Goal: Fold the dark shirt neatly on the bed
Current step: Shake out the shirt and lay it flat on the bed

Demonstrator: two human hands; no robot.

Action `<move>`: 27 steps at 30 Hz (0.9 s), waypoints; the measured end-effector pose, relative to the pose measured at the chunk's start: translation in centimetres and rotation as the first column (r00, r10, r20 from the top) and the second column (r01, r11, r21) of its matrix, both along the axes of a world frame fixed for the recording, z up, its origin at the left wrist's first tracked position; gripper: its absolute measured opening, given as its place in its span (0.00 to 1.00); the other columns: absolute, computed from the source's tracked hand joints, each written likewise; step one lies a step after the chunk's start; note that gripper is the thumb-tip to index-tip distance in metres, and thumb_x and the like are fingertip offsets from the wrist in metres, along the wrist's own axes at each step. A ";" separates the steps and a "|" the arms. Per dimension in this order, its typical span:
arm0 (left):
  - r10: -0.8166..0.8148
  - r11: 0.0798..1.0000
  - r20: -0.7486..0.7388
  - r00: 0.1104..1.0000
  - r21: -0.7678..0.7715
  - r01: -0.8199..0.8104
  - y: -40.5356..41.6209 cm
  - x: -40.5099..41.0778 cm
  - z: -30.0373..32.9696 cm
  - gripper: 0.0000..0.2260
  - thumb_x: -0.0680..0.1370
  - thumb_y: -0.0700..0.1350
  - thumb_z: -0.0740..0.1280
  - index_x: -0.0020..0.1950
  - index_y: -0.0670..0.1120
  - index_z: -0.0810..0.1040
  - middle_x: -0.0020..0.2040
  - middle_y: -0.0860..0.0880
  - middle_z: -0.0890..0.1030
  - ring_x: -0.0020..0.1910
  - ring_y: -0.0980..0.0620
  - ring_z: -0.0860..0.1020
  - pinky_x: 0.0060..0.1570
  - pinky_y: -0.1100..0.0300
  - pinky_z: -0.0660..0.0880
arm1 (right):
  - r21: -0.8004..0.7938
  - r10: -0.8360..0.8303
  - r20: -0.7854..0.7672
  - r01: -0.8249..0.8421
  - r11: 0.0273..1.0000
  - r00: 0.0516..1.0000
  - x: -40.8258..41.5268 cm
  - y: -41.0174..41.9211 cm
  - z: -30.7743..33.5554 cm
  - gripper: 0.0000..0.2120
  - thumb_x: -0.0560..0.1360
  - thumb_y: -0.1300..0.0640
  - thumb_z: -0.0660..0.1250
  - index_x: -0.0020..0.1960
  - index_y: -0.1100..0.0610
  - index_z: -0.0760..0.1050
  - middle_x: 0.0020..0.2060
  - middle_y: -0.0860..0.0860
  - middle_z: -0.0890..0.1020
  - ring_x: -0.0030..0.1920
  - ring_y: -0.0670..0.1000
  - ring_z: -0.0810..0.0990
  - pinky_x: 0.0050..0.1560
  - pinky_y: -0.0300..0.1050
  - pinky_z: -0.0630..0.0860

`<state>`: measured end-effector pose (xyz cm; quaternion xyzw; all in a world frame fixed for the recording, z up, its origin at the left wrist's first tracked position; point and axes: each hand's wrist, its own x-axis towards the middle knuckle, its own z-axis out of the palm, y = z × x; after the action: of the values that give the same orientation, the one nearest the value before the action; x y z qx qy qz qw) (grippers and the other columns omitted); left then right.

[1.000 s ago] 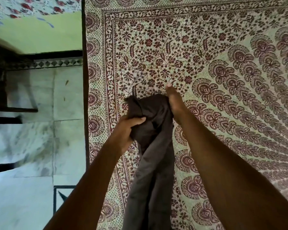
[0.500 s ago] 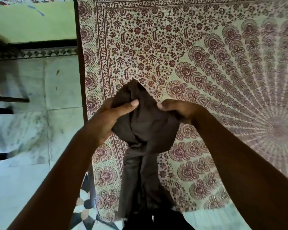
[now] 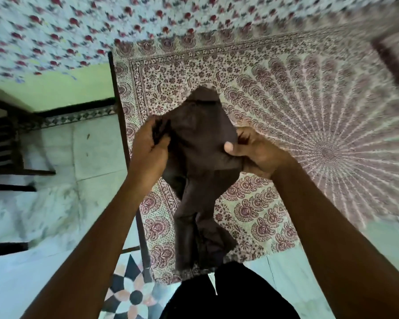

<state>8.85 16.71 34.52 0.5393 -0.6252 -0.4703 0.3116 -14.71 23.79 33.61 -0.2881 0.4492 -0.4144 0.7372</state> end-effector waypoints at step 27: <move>0.255 0.690 0.581 0.773 -0.669 0.276 -0.8 -15.9 22.0 0.16 0.78 0.54 0.62 0.53 0.46 0.85 0.44 0.36 0.84 0.44 0.32 0.83 0.42 0.44 0.80 | -0.093 -0.167 -0.981 -0.528 0.844 -0.095 -28.2 10.1 21.2 0.15 0.72 0.53 0.80 0.51 0.57 0.77 0.43 0.49 0.76 0.44 0.51 0.75 0.41 0.45 0.67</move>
<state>-7.08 15.87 56.49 0.4930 -0.8282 0.0235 0.2653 -42.95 33.86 54.86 -0.7228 0.6769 -0.0532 0.1281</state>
